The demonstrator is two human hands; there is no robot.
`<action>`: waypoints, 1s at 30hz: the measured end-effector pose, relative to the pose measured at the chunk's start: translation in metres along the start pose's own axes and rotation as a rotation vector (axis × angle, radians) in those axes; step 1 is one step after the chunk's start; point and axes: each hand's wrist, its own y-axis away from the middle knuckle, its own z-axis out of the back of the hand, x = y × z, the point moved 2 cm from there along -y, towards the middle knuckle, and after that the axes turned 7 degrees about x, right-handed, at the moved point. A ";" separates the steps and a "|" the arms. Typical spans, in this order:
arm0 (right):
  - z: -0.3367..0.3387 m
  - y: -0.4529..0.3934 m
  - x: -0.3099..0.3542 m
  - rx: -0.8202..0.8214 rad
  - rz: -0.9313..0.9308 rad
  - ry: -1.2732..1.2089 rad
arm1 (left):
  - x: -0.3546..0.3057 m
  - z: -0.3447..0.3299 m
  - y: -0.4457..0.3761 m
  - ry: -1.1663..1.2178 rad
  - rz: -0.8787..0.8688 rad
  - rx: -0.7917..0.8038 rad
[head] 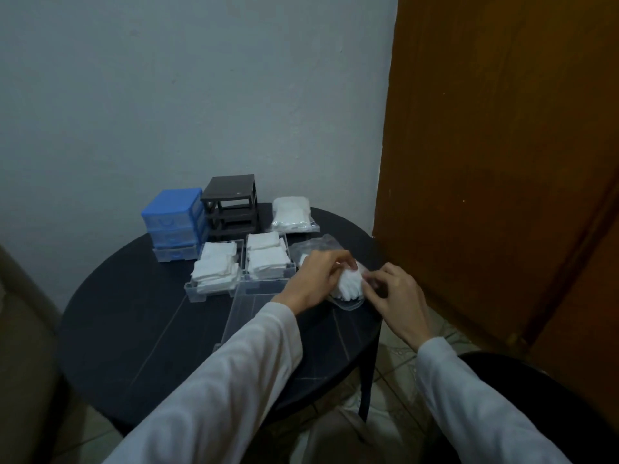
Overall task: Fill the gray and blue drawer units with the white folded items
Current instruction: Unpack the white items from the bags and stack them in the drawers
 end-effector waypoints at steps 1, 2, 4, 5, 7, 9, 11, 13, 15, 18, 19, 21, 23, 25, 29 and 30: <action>0.000 -0.001 0.000 -0.004 -0.009 0.008 | 0.001 -0.001 0.000 0.016 0.011 -0.005; -0.001 -0.002 0.000 -0.006 -0.015 0.026 | 0.003 -0.001 -0.001 0.040 0.021 -0.006; -0.001 -0.004 0.000 0.006 -0.027 0.080 | 0.003 -0.002 -0.002 0.059 0.037 0.006; -0.001 -0.005 0.001 0.014 -0.034 0.109 | 0.003 -0.002 -0.002 0.050 0.042 0.008; -0.001 -0.005 0.002 0.022 -0.034 0.151 | 0.003 -0.003 -0.003 0.038 0.049 0.000; -0.001 -0.004 0.002 0.027 -0.031 0.159 | 0.004 -0.003 -0.002 0.037 0.056 -0.003; -0.001 -0.003 0.002 0.038 -0.034 0.175 | 0.004 -0.003 -0.002 0.038 0.059 0.005; -0.001 -0.002 0.004 0.036 -0.038 0.222 | 0.004 -0.003 -0.002 0.039 0.064 0.012; 0.000 -0.002 0.006 0.009 -0.036 0.251 | 0.003 -0.003 -0.002 0.035 0.070 0.017; 0.001 -0.004 0.005 0.017 -0.051 0.225 | 0.002 -0.003 -0.002 0.027 0.083 0.011; 0.001 -0.003 0.003 0.022 -0.055 0.192 | 0.002 -0.003 -0.002 0.022 0.086 0.009; 0.003 -0.001 0.000 0.005 -0.078 0.090 | 0.002 -0.003 -0.002 0.024 0.086 0.001; 0.005 0.000 -0.002 0.016 -0.095 0.010 | 0.000 -0.004 -0.002 0.035 0.084 -0.008; 0.005 0.001 -0.003 0.067 -0.098 0.008 | -0.001 -0.006 -0.002 0.038 0.086 -0.015; 0.006 -0.002 0.005 0.088 -0.104 0.170 | -0.001 -0.006 -0.002 0.042 0.088 -0.021; 0.007 -0.002 0.007 0.070 -0.101 0.189 | -0.002 -0.005 -0.002 0.045 0.087 -0.020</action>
